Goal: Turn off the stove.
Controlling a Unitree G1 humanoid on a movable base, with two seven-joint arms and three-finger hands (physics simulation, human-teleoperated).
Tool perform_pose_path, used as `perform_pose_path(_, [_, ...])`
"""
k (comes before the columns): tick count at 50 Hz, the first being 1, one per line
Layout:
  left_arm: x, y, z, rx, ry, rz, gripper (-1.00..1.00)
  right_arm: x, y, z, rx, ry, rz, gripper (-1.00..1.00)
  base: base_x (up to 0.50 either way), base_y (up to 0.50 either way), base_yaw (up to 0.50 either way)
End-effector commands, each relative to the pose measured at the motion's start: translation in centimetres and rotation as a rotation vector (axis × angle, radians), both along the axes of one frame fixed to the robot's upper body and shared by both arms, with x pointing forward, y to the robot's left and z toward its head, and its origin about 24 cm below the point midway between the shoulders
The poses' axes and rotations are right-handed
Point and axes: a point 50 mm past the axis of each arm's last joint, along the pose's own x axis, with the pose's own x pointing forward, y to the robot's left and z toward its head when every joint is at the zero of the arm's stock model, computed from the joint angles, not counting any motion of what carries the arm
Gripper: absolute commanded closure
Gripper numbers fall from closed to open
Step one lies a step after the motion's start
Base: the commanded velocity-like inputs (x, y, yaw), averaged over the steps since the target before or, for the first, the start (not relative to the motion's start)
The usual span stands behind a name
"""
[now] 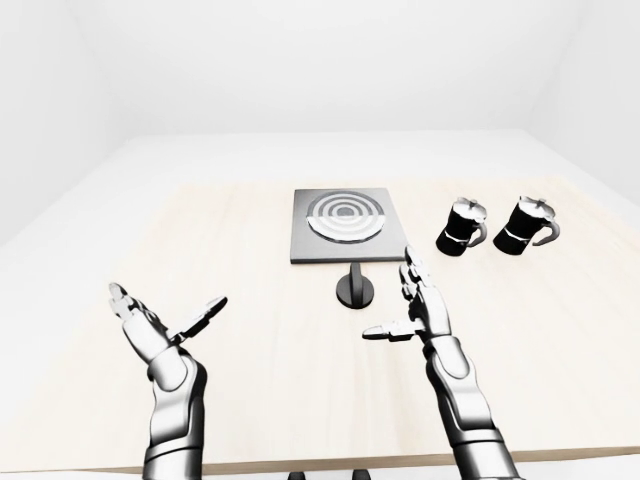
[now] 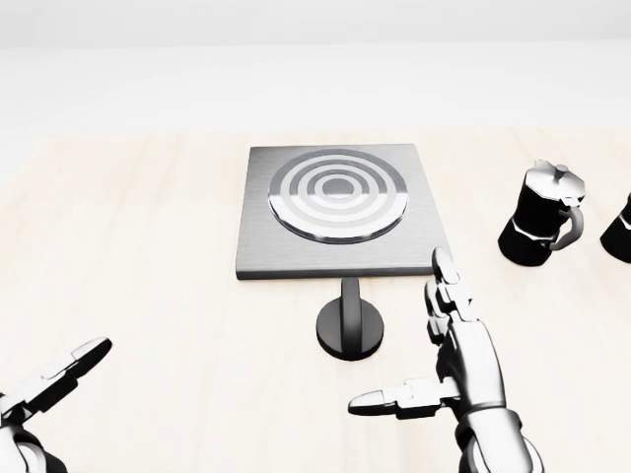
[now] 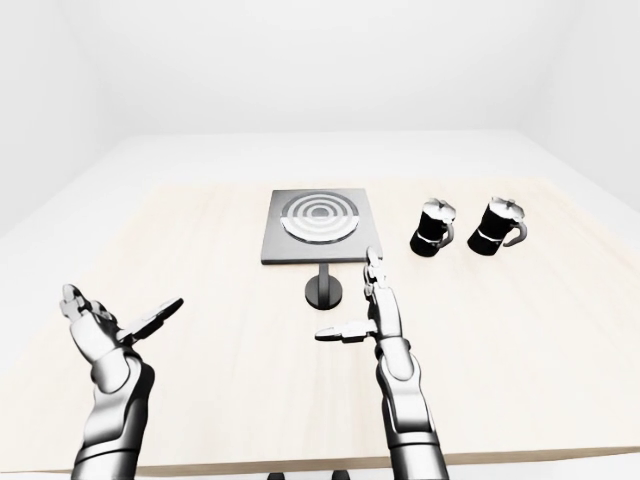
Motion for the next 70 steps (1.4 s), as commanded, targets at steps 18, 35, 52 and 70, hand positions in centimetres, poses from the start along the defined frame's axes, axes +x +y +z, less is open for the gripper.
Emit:
perform_pose_path(18, [-0.9, 2.9, -1.9, -0.060, 0.081, 0.101, -1.00, 0.2, 0.3, -0.6, -0.031, 0.039, -0.006, -1.00, 0.00, 0.00, 0.00])
perform_pose_path(35, [-0.9, 2.9, -1.9, -0.060, 0.081, 0.101, -1.00, 0.2, 0.3, -0.6, -0.031, 0.039, -0.006, -1.00, 0.00, 0.00, 0.00])
perform_pose_path(52, [-1.2, 2.8, -2.2, -0.055, 0.091, 0.099, -1.00, 2.2, 1.4, -1.6, -0.032, 0.078, 0.048, -1.00, 0.00, 0.00, 0.00])
perform_pose_path(70, [-1.3, 2.8, -2.1, -0.054, 0.087, 0.089, -1.00, 3.1, 3.3, -4.6, -0.017, 0.239, 0.113, -1.00, 0.00, 0.00, 0.00])
